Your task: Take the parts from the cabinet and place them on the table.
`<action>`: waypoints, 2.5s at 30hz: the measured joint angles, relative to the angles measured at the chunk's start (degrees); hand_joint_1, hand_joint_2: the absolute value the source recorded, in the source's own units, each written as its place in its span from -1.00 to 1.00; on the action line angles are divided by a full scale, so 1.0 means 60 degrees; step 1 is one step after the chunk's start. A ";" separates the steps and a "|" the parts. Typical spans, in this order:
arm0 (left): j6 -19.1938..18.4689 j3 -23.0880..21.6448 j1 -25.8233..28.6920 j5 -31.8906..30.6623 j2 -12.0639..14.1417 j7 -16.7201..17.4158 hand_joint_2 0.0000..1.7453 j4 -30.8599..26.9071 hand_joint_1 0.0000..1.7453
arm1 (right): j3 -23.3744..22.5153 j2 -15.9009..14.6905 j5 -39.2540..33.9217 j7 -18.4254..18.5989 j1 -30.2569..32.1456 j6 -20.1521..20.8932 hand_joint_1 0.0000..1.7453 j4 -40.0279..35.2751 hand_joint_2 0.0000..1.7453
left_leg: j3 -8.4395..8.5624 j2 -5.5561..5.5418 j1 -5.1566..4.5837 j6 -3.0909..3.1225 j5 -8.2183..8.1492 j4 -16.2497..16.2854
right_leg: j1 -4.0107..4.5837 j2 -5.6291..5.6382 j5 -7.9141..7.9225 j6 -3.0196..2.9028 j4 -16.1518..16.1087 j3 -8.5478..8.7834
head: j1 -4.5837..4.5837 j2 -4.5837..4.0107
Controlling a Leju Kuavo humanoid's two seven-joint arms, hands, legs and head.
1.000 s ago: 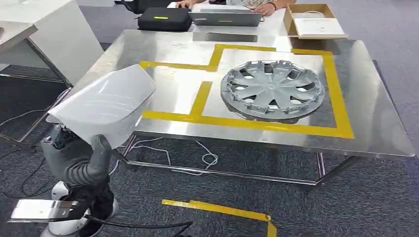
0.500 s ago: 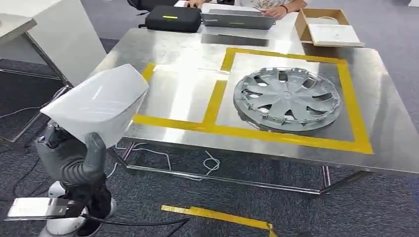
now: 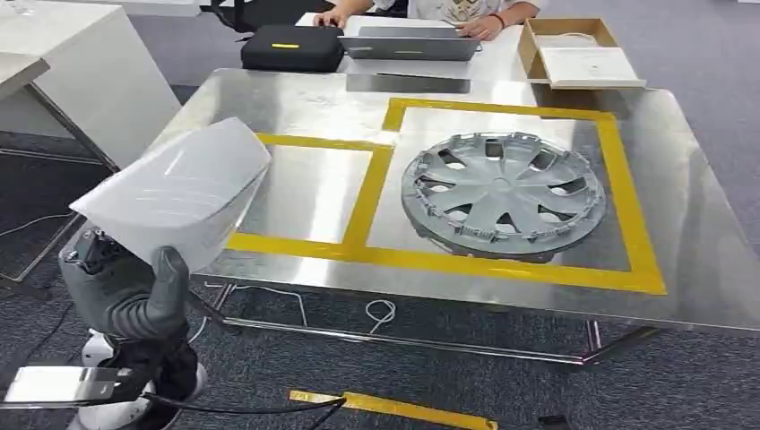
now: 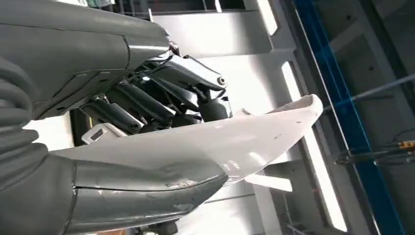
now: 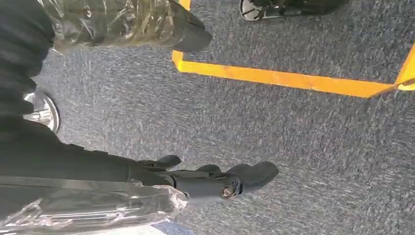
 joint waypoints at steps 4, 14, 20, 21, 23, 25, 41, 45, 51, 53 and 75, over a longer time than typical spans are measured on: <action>0.0004 0.0011 0.0005 0.0000 0.0022 0.0004 1.00 0.0000 1.00 | 0.0003 0.0000 0.0000 0.0000 -0.0003 0.0004 -1.00 0.0004 1.00 | 0.0507 0.0008 -0.0003 0.0064 0.1772 -0.2041 | -0.0009 0.0019 -0.0308 0.0142 -0.0015 0.0232 | 0.0010 0.0000; 0.0004 0.0029 0.0010 -0.0004 -0.0011 0.0003 1.00 -0.0036 1.00 | 0.0011 0.0000 -0.0004 0.0011 -0.0037 0.0033 -1.00 0.0004 1.00 | 0.1044 0.0014 -0.0023 0.0598 0.1135 -0.2382 | -0.0012 -0.0019 -0.1413 0.0648 0.2931 -0.1485 | 0.0058 0.0000; 0.0026 0.0033 0.0002 0.0000 -0.0022 0.0004 1.00 -0.0033 1.00 | 0.0018 0.0000 -0.0022 0.0011 -0.0011 0.0044 -1.00 0.0008 1.00 | 0.1676 -0.0012 -0.0038 0.0435 0.0636 -0.2384 | 0.0067 -0.0054 0.0231 0.0447 0.0408 -0.1075 | 0.0040 0.0000; 0.0044 0.0036 -0.0007 0.0018 -0.0029 0.0004 1.00 -0.0036 1.00 | 0.0029 0.0000 -0.0022 0.0011 -0.0022 0.0044 -1.00 0.0008 1.00 | 0.1644 -0.0014 -0.0039 0.0356 0.0583 -0.2402 | 0.0104 -0.0062 0.0262 0.0341 0.0332 -0.0893 | 0.0051 0.0004; 0.0051 0.0036 0.0015 0.0088 -0.0026 0.0015 1.00 -0.0036 1.00 | 0.0036 0.0000 -0.0022 0.0029 0.0020 0.0048 -1.00 0.0008 1.00 | 0.1793 -0.0011 -0.0052 0.0223 0.0630 -0.2361 | 0.0096 -0.0051 0.0408 0.0180 0.0246 -0.0792 | 0.0066 0.0004; 0.0037 0.0087 -0.0012 0.0190 -0.0019 0.0040 1.00 -0.0036 1.00 | 0.0036 -0.0004 -0.0022 0.0025 -0.0004 0.0037 -1.00 0.0001 1.00 | 0.1775 0.0002 -0.0041 0.0142 0.0486 -0.2100 | 0.0009 -0.0034 0.0379 0.0093 0.0078 -0.0532 | 0.0043 0.0004; 0.0051 0.0324 0.0008 0.0911 -0.0211 0.0605 1.00 0.0069 1.00 | 0.0073 -0.0004 -0.0189 0.0055 -0.0006 -0.0219 -1.00 0.0004 1.00 | 0.0668 0.0030 -0.0004 0.0423 0.1565 -0.2388 | 0.0015 0.0013 -0.0741 0.0509 0.0499 -0.0005 | 0.0077 0.0004; 0.0233 0.0361 -0.0001 0.0852 -0.0230 0.0612 1.00 0.0149 1.00 | 0.0073 -0.0004 -0.0175 0.0066 0.0038 -0.0189 -1.00 0.0008 1.00 | 0.0689 0.0025 -0.0011 0.0501 0.1482 -0.2386 | -0.0032 0.0011 -0.1460 0.0616 0.3034 -0.1602 | 0.0077 0.0004; 0.0048 0.0783 -0.0067 0.1140 -0.0088 0.0954 1.00 0.0222 1.00 | 0.0076 -0.0004 -0.0175 0.0040 0.0015 -0.0109 -1.00 0.0008 1.00 | 0.0825 -0.0009 -0.0074 0.0306 0.1345 -0.2341 | -0.0010 0.0012 0.0158 0.0429 0.0144 -0.0479 | 0.0066 0.0004; -0.0109 0.0990 -0.0079 0.1256 -0.0029 0.1002 1.00 0.0270 1.00 | 0.0076 -0.0004 -0.0182 0.0047 0.0054 -0.0105 -1.00 0.0011 1.00 | 0.0836 -0.0004 -0.0048 0.0201 0.1406 -0.2395 | 0.0021 0.0035 0.0180 0.0345 0.0188 -0.0510 | 0.0055 0.0004; -0.0586 0.2367 -0.0214 0.1501 0.0244 0.1380 1.00 0.0736 1.00 | 0.0073 -0.0004 -0.0189 0.0011 0.0078 -0.0116 -1.00 0.0011 1.00 | 0.1016 0.0028 0.0005 0.0440 0.1421 -0.2595 | -0.0049 0.0021 -0.1126 0.0575 0.2973 -0.1818 | 0.0110 0.0004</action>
